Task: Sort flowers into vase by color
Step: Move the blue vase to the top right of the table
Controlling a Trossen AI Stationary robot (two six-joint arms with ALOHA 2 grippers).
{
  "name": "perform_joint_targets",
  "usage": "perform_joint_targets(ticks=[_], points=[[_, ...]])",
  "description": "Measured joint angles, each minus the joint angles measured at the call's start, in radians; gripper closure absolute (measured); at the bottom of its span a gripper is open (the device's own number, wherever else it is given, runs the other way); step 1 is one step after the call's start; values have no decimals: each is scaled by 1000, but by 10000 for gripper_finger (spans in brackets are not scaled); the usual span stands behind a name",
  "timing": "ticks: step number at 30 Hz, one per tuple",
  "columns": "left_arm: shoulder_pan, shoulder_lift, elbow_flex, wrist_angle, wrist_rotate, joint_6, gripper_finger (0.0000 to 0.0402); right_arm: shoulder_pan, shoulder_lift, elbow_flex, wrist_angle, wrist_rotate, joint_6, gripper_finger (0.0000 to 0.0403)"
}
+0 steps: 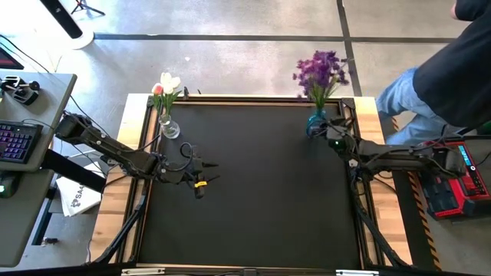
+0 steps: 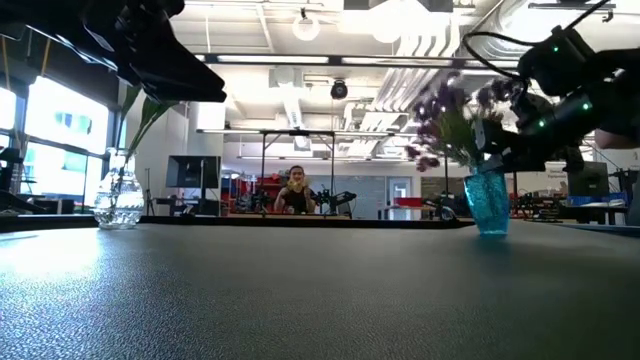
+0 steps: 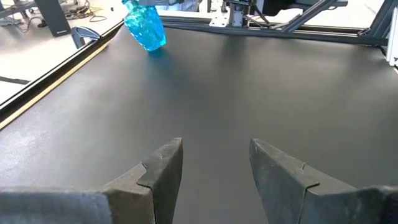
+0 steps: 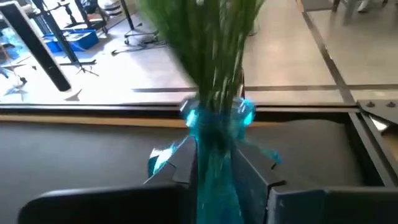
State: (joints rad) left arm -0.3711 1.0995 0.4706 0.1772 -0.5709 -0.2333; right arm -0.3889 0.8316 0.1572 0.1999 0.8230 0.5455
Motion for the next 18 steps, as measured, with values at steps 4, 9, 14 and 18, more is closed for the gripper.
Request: perform_joint_targets(ticks=[4, 9, 14, 18], points=[[17, 0, 0, -8, -1, 0, 229, 6, 29, -7, 12, 7, 10, 372], [32, 0, 0, -81, -4, -21, 229, 30, 67, -5, 64, -33, 17, 400], [33, 0, 0, -151, -17, -69, 229, 76, 90, -5, 79, -26, -4, 402], [31, 0, 0, -157, -18, -78, 229, 129, 91, -7, 69, -9, -11, 402]])
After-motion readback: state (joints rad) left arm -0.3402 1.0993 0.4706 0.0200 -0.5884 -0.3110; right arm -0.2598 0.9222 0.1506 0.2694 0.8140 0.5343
